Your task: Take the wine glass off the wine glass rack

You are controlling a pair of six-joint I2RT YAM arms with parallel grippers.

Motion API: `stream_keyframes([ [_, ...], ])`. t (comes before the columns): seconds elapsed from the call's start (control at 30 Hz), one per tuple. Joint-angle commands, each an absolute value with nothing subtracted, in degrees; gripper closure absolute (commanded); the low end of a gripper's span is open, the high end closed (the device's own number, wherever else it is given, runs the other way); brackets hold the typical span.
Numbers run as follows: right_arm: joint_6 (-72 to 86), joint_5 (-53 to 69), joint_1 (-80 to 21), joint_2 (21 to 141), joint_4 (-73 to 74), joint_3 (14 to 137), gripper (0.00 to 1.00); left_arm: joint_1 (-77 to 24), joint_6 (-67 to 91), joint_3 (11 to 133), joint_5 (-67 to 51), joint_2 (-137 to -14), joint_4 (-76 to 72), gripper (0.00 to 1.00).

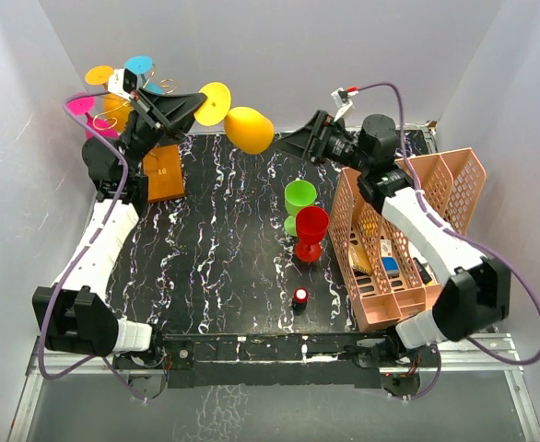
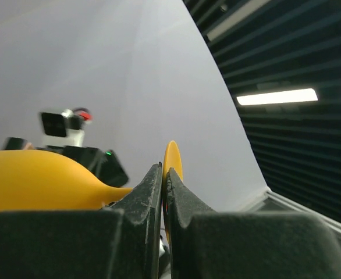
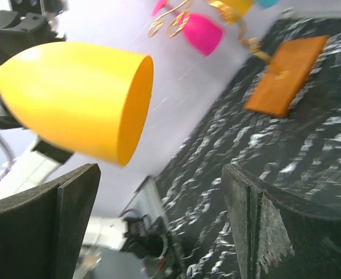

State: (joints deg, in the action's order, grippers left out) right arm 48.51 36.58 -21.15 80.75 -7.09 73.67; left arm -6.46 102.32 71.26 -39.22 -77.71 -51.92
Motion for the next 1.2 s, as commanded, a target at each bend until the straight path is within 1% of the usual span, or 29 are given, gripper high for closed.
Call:
stream_keyframes([
  [0.0,59.72,52.43,-21.93,83.62,-27.82,74.24,0.08,-10.14,110.01,67.31,-36.69,-76.34,-70.43,1.00],
  [0.1,62.93,53.39,-21.98,83.00,-37.19,71.21,0.08,-11.66,114.02,65.91,-36.37,-78.07,-78.37,1.00],
  [0.23,62.31,51.30,-22.30,80.03,-38.50,68.65,0.05,-12.42,117.39,64.53,-34.72,-79.53,-85.08,1.00],
  [0.33,62.14,49.52,-22.40,77.91,-39.90,67.01,0.04,-13.08,117.60,64.19,-35.41,-79.61,-85.64,1.00],
  [0.37,62.20,49.30,-22.41,77.55,-39.98,67.02,0.05,-13.42,117.52,63.82,-35.48,-79.61,-85.77,1.00],
  [0.4,62.33,49.27,-22.41,77.30,-40.08,67.32,0.08,-13.70,117.51,63.42,-35.55,-79.69,-86.15,1.00],
  [0.43,62.51,49.39,-22.48,77.08,-40.39,67.71,0.16,-14.10,117.74,62.73,-35.59,-79.80,-86.66,1.00],
  [0.57,63.53,49.09,-22.95,75.33,-41.71,67.72,0.36,-15.06,119.30,59.95,-33.92,-80.32,-91.62,1.00],
  [0.77,68.67,45.63,-24.71,71.41,-49.62,63.78,0.60,-15.80,119.33,58.93,-32.12,-81.31,-96.93,1.00],
  [0.83,70.04,44.40,-25.47,70.62,-52.48,62.95,0.71,-16.10,118.85,59.14,-32.75,-81.49,-97.25,1.00],
  [0.9,70.71,43.25,-25.79,69.78,-53.33,62.47,0.88,-16.29,117.67,58.84,-33.56,-81.22,-96.83,1.00],
  [0.93,70.75,42.58,-25.83,69.34,-53.16,62.22,0.92,-16.37,116.83,58.32,-33.79,-80.78,-96.40,0.96],
  [1.07,67.32,39.52,-25.67,66.31,-49.08,61.12,0.92,-16.35,111.69,55.99,-35.63,-78.69,-93.19,0.69],
  [1.17,61.02,36.99,-25.75,63.06,-41.39,60.71,0.92,-16.32,104.12,55.41,-38.47,-74.81,-85.51,0.53],
])
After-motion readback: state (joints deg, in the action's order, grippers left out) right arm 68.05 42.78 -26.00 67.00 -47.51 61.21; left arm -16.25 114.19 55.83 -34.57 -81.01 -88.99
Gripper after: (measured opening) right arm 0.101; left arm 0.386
